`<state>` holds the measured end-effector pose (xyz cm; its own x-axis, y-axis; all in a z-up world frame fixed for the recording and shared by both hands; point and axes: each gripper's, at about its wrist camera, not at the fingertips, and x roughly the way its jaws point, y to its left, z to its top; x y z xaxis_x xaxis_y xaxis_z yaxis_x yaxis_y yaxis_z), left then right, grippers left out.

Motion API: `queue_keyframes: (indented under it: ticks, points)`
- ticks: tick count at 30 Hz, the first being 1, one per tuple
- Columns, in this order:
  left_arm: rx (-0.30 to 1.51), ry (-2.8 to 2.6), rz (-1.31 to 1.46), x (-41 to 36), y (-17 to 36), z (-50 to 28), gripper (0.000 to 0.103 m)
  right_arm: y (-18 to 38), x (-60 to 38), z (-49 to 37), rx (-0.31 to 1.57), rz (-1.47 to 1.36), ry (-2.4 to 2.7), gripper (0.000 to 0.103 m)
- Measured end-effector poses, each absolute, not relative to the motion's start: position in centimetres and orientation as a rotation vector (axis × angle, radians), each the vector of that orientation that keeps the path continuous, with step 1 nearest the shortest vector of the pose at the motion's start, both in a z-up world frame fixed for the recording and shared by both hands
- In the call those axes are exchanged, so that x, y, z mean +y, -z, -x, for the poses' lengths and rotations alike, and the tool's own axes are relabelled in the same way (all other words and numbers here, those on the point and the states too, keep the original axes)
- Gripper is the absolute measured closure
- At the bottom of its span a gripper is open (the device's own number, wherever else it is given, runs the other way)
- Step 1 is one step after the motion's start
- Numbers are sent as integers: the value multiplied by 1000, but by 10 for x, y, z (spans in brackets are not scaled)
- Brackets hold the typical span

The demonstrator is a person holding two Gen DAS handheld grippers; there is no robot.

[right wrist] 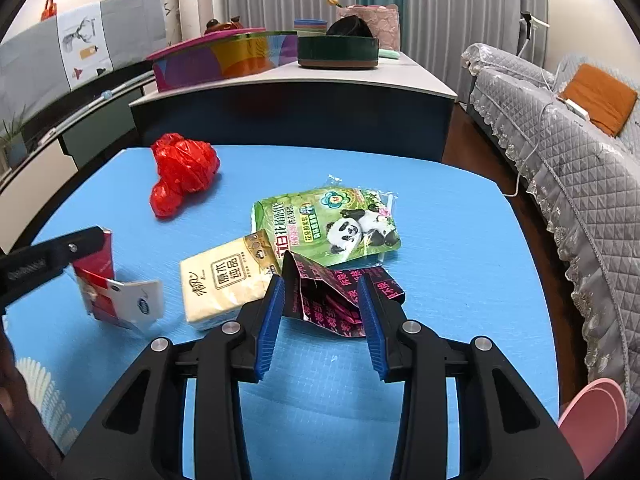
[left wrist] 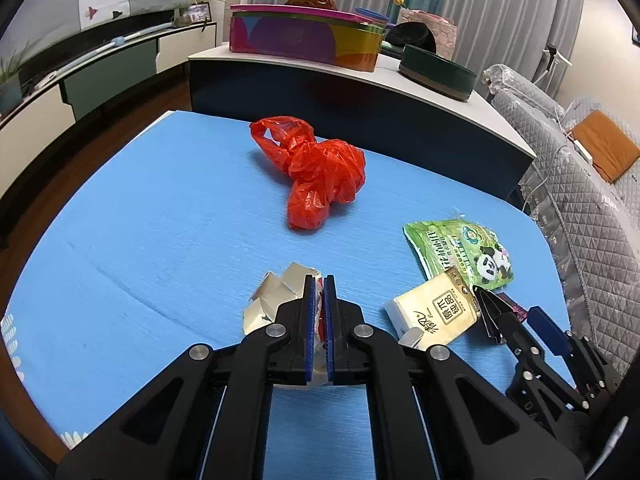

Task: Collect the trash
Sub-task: 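Grasp the torn white paper with the left tool while the right tool grasps the pink-black wrapper, then carry the white paper and pink-black wrapper over the pink basin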

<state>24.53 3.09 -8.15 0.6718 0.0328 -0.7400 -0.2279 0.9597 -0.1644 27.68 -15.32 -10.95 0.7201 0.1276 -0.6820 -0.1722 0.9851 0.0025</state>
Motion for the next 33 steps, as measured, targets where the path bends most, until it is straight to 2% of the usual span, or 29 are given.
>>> queue_keyframes:
  ticks: [2,3,4,6,7,8,21,25,28,29,33]
  points:
    - [821,-142,251,29,81,-245,99,110,-153,-278,751,72,-163,67]
    - [820,-137,251,28,81,-245,99,111,-153,-279,750,82,-164,73]
    - [821,-133,251,27,81,-245,99,111,-152,-279,751,87,-170,83]
    - [820,-131,250,27,80,-245,99,110,-152,-279,749,93,-178,87]
    - [819,-130,250,26,80,-245,99,110,-152,-279,749,94,-188,98]
    - [819,-130,251,26,80,-244,99,109,-152,-279,753,95,-198,103]
    - [779,-121,213,17,72,-240,99,87,-169,-255,705,83,-191,103]
    - [781,-127,227,20,71,-234,99,85,-175,-254,731,25,-192,96]
    - [774,-130,227,25,70,-230,99,86,-169,-254,727,33,-200,73]
    - [772,-135,228,27,69,-230,99,88,-166,-255,728,38,-206,70]
    - [779,-152,254,39,72,-230,99,94,-160,-265,744,43,-211,70]
